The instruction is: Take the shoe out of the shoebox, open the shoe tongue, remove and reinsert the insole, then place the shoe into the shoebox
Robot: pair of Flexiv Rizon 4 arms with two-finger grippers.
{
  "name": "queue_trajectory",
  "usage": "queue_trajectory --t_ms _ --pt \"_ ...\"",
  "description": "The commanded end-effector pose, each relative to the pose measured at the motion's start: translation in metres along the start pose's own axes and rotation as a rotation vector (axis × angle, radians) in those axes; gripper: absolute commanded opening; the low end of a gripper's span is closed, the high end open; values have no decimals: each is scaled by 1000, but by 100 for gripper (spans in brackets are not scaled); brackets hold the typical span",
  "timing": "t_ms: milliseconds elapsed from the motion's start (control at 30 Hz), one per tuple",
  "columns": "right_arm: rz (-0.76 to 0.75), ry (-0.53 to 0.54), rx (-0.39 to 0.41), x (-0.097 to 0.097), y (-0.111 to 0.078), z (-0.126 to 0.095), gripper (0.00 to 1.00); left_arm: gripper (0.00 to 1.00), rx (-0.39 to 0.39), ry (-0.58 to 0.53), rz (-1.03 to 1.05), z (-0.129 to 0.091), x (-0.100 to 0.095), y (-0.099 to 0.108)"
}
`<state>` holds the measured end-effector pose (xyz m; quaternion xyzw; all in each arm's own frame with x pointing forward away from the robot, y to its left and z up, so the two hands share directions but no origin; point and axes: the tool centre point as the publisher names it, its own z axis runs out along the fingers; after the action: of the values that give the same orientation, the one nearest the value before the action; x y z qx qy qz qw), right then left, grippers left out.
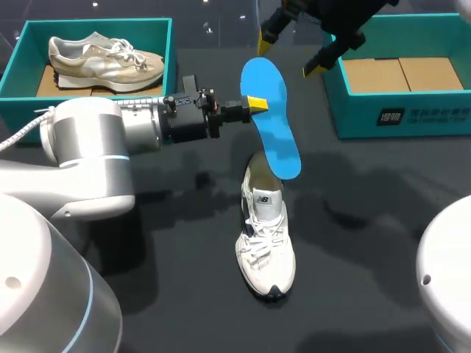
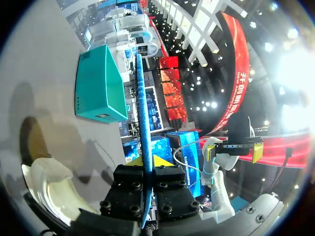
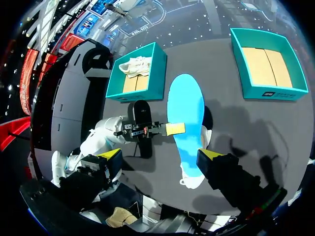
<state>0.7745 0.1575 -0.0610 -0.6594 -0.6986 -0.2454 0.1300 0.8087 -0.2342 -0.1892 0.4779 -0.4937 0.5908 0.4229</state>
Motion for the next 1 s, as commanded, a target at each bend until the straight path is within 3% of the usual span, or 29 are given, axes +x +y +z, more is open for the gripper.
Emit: queue_trajectory --t_ms 33,500,1000 --pt "25 -398 -8 11 -1 7 100 0 4 0 1 0 0 1" --pt "47 -554 -18 25 -10 16 100 0 4 0 1 0 0 1" --pt "44 -584 -16 27 -14 16 100 0 4 0 1 0 0 1"
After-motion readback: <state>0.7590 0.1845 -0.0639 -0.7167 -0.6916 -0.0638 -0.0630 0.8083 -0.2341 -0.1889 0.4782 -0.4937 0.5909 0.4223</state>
